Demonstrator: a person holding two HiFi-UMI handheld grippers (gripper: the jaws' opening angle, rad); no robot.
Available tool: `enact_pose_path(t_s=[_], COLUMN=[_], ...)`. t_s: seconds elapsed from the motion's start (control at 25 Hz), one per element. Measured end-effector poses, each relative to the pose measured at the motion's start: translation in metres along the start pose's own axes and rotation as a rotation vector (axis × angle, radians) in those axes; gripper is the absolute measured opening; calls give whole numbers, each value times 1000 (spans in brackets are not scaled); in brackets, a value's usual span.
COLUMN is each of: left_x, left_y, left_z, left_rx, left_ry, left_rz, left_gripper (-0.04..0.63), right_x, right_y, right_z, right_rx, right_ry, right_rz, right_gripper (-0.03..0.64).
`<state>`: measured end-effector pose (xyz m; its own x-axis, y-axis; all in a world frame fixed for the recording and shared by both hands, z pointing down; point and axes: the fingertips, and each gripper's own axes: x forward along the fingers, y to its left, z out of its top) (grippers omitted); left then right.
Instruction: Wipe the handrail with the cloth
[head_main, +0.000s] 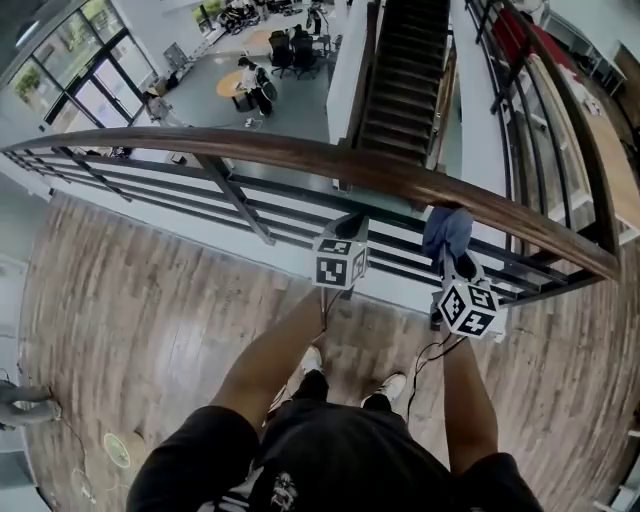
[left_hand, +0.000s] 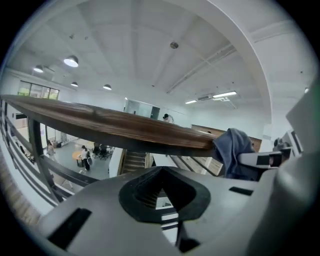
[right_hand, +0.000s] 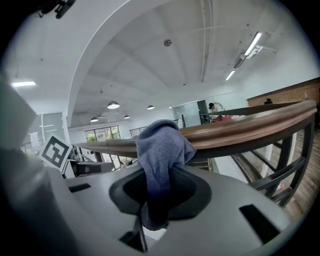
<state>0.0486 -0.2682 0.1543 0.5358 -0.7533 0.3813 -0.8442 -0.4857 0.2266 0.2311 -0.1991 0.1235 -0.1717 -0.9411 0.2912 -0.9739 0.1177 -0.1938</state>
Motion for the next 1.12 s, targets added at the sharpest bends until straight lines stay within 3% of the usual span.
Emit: enact_pose_path(t_s=[0.32,0.6,0.88,1.12], left_x=[-61,-98,-108,-124], left_y=[191,341,420,459], left_z=[4,4,-7,-25], left_rx=[-41,-53,-29,-23], left_ry=[-35,-43,-26,-13], left_rz=[169,312,376,400], left_gripper=[3,3,3,3], right_x=[131,236,308,360], right_y=[195,329,405,461], right_z=[-63,-78,-102,-114], right_rx=[-59,-112,-132,-162], right_ry=[126,170,206,231], right_rz=[177,285,302,285], right_gripper=[81,81,81,81])
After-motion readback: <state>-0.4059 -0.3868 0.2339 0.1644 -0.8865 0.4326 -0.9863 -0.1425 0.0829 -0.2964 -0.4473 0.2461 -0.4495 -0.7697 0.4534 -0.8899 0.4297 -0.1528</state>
